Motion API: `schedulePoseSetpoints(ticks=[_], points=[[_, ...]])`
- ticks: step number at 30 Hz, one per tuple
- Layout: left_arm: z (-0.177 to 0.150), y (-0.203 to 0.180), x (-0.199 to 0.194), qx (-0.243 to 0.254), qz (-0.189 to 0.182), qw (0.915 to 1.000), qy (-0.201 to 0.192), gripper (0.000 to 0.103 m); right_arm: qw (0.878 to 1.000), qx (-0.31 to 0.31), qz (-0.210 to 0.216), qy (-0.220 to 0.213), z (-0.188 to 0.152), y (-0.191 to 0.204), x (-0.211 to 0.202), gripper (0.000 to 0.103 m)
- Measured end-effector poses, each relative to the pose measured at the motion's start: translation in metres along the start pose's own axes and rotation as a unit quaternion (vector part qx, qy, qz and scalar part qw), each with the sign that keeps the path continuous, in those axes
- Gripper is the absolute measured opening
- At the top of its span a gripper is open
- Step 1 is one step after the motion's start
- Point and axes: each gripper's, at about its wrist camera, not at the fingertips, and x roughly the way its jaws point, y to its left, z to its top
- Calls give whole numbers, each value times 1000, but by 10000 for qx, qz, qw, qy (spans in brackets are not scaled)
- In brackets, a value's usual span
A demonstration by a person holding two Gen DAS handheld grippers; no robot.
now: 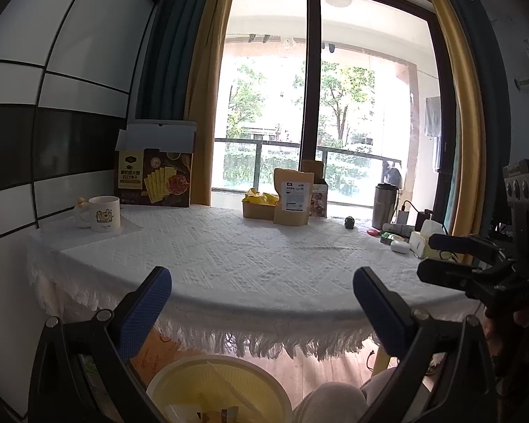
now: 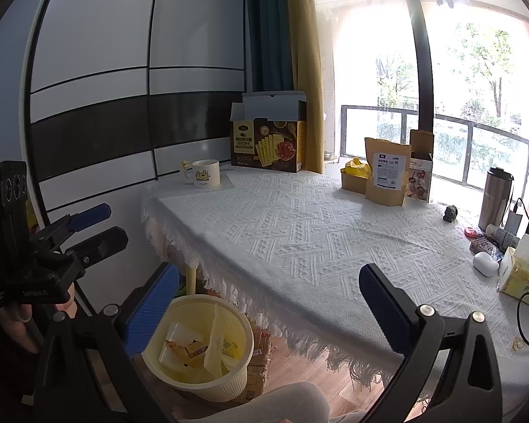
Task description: Collect trash
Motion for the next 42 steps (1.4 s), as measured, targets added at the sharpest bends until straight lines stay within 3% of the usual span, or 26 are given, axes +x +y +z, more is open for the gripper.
schedulePoseSetpoints(ticks=[42], points=[[-3, -9, 5, 3, -52, 10000, 47, 103, 9999, 97, 41, 6, -1, -4, 5, 102]])
